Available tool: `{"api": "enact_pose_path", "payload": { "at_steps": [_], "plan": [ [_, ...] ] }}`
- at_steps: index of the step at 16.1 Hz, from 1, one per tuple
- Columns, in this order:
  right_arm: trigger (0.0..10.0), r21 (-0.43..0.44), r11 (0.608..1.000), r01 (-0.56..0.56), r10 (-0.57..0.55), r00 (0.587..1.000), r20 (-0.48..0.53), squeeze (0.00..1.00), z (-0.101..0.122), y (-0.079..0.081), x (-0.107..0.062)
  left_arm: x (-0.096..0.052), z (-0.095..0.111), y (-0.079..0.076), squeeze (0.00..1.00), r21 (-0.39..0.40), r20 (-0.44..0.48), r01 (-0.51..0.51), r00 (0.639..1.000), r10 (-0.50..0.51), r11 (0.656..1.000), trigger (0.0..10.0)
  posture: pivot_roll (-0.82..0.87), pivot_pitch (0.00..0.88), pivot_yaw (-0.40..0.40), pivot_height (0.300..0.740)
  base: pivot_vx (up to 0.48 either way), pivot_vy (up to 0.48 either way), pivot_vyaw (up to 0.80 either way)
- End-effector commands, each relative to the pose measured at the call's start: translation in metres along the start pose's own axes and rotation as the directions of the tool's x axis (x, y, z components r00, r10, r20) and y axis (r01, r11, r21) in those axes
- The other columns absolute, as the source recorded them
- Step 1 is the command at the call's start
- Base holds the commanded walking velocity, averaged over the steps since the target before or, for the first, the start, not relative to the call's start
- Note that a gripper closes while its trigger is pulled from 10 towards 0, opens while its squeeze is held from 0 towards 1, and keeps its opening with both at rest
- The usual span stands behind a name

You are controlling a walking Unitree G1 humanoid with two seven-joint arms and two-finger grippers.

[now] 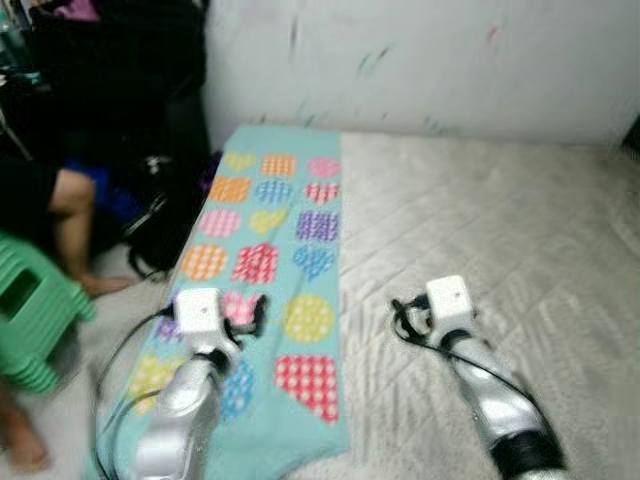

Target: Clean up the room

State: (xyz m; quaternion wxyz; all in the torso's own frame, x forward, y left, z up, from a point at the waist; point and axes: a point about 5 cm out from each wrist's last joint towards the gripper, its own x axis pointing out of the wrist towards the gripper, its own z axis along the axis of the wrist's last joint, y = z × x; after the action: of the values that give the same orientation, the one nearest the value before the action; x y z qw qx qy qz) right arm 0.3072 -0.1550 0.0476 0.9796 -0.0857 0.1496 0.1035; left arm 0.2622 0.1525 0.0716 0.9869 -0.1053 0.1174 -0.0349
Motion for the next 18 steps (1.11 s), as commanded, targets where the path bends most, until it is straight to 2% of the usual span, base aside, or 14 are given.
{"api": "enact_pose_path", "payload": {
  "at_steps": [1, 13, 18],
  "plan": [
    [10.0, 0.002, 1.0, -0.012, 0.012, 1.0, 0.004, 0.0, 0.0026, 0.0027, 0.0013, -0.0023, -0.0048, 0.0051, 0.0, 0.0, -0.022, -0.029, 0.999, 0.029, 1.0, 10.0, -0.08, 0.0, -0.025, 0.74, 0.0, 0.0, 0.0],
    [10.0, 0.0, 1.0, -0.014, 0.014, 1.0, -0.021, 0.0, -0.0007, 0.0019, 0.0021, -0.0021, -0.0073, 0.0035, 0.0, -0.002, -0.037, -0.025, 0.999, 0.025, 1.0, 10.0, -0.08, 0.0, -0.029, 0.74, 0.0, 0.0, 0.0],
    [10.0, -0.003, 1.0, -0.017, 0.017, 0.999, -0.031, 0.0, -0.0017, 0.0019, 0.0023, -0.0024, -0.0077, 0.003, 0.0, -0.008, -0.04, -0.022, 0.999, 0.022, 1.0, 10.0, -0.08, 0.0, -0.03, 0.74, 0.0, -0.274, 0.0]
  ]
}}
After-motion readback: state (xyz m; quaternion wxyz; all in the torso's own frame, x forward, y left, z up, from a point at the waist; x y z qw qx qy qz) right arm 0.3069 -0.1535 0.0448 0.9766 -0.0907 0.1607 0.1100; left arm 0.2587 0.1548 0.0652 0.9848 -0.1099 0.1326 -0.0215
